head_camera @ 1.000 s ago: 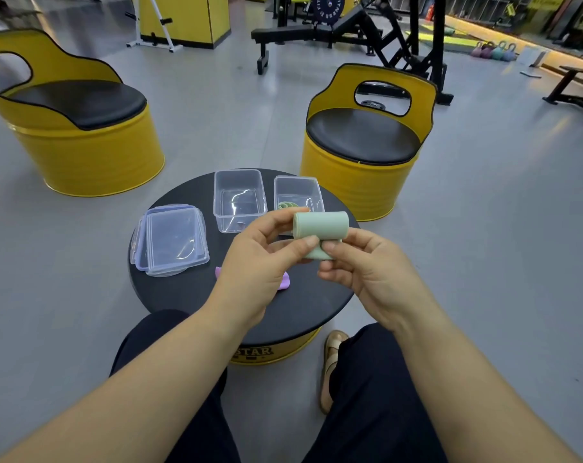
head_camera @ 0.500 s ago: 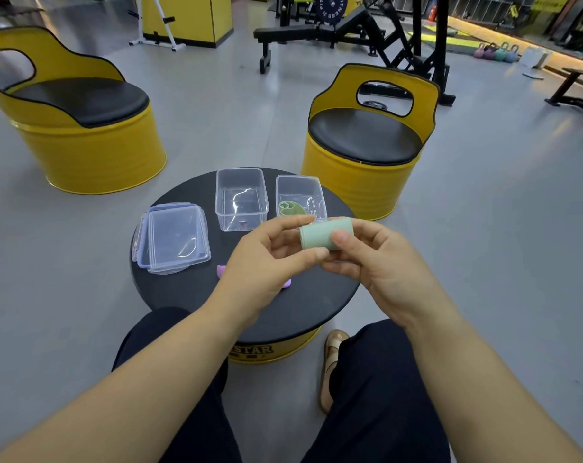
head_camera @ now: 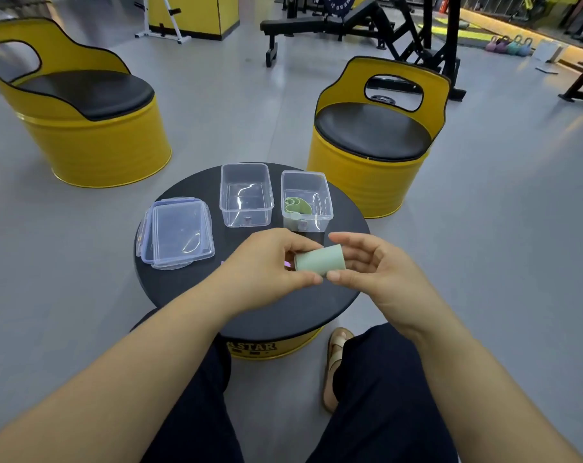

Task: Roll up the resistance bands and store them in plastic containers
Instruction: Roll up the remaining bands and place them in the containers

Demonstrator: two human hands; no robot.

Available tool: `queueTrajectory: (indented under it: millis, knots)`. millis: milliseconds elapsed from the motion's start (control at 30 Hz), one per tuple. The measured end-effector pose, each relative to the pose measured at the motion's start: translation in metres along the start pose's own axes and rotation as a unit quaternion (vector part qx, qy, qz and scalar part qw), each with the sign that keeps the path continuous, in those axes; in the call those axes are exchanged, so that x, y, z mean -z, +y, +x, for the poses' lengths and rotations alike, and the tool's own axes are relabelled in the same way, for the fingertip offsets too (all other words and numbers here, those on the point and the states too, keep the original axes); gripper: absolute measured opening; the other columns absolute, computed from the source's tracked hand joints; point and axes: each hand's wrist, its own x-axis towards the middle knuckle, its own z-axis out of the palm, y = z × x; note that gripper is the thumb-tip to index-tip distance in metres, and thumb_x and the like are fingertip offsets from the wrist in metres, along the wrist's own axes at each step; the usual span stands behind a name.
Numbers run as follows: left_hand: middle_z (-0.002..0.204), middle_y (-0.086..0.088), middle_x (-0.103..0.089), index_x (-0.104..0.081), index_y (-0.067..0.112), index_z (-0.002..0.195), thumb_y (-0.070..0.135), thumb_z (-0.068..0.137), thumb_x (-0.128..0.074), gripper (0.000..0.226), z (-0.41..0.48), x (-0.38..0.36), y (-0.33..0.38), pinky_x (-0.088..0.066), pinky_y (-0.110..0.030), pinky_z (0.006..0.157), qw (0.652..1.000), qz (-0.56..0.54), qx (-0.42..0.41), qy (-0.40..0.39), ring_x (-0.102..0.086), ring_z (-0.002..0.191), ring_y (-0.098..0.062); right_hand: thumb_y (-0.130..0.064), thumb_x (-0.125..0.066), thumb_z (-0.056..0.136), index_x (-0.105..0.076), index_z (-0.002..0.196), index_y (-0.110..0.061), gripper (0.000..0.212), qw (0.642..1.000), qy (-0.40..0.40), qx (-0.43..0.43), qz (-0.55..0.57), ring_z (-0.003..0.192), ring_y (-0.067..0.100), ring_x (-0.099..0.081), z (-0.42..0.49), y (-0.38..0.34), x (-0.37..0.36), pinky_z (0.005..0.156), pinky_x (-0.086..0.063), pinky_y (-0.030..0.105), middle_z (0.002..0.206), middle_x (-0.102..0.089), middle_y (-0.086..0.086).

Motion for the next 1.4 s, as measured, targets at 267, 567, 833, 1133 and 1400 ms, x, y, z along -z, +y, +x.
queueTrajectory:
  millis: [267, 567, 833, 1133, 1400]
  knots:
    - [0.092, 0.018, -0.059, -0.068, 0.023, 0.106, 0.012, 0.074, -0.075, 0.034, 0.028, -0.032, -0.044, -0.043, -0.020, 0.085, 0.990, 0.039, -0.074, 0.111, -0.050, 0.094, -0.001, 0.003, -0.071, 0.073, -0.065, 0.106, -0.018, 0.040, 0.994, 0.049, -0.042, 0.092, 0.103, 0.015, -0.066, 0.025, 0.042, -0.002, 0.092, -0.051, 0.027, 0.104, -0.072, 0.001]
    - [0.097, 0.008, -0.061, -0.066, 0.023, 0.098, 0.018, 0.069, -0.072, 0.030, 0.088, -0.061, -0.105, -0.046, -0.020, 0.082, 0.993, -0.015, -0.035, 0.109, -0.054, 0.095, -0.005, -0.008, -0.074, 0.077, -0.069, 0.095, -0.027, 0.027, 0.994, 0.082, -0.068, 0.013, 0.094, 0.010, -0.068, 0.085, 0.084, 0.010, 0.088, -0.053, 0.028, 0.096, -0.073, -0.005]
    - [0.089, 0.007, -0.063, -0.059, 0.020, 0.088, 0.022, 0.071, -0.079, 0.027, 0.146, -0.074, -0.150, -0.051, -0.038, 0.081, 0.997, -0.011, 0.061, 0.038, -0.059, 0.088, -0.012, -0.002, -0.078, 0.071, -0.066, 0.092, -0.031, 0.038, 0.992, 0.016, -0.079, -0.094, 0.082, -0.005, -0.065, 0.151, 0.127, 0.025, 0.076, -0.050, 0.012, 0.081, -0.069, -0.024]
    - [0.095, 0.007, -0.068, -0.063, 0.018, 0.102, 0.031, 0.081, -0.069, 0.025, 0.195, -0.081, -0.177, -0.049, -0.035, 0.084, 0.996, 0.060, 0.064, 0.001, -0.061, 0.092, -0.012, -0.001, -0.080, 0.068, -0.065, 0.095, -0.028, 0.042, 0.990, 0.031, -0.101, -0.093, 0.081, -0.005, -0.064, 0.204, 0.155, 0.040, 0.078, -0.051, 0.012, 0.083, -0.068, -0.015]
    - [0.086, 0.009, -0.066, -0.062, 0.019, 0.095, 0.023, 0.073, -0.070, 0.023, 0.226, -0.077, -0.193, -0.047, -0.028, 0.076, 0.993, 0.079, 0.080, 0.041, -0.060, 0.082, -0.012, -0.004, -0.081, 0.068, -0.064, 0.101, -0.025, 0.042, 0.990, 0.052, -0.112, -0.065, 0.084, -0.006, -0.064, 0.237, 0.167, 0.039, 0.074, -0.049, 0.008, 0.085, -0.069, -0.014]
